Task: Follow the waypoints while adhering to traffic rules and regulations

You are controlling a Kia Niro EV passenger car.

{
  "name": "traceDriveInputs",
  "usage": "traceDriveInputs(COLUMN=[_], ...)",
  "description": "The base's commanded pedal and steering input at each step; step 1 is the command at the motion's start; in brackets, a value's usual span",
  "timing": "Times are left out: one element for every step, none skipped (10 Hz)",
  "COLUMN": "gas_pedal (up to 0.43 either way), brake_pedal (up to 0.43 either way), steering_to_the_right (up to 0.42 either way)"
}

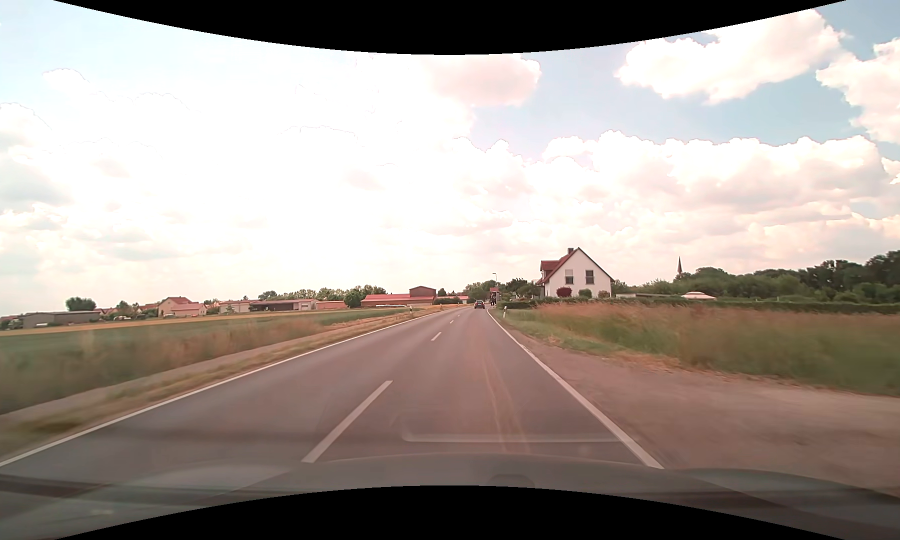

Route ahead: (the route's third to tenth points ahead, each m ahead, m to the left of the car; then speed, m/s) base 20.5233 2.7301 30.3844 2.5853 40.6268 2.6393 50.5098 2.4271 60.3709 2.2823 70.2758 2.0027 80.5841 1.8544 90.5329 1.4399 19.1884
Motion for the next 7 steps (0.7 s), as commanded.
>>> traceDriveInputs(gas_pedal=[0.157,0.157,0.157,0.157,0.157,0.157,0.157], brake_pedal=[0.0,0.0,0.0,0.0,0.0,0.0,0.0], steering_to_the_right=[0.0,-0.001,-0.001,-0.001,-0.001,0.0,0.0])
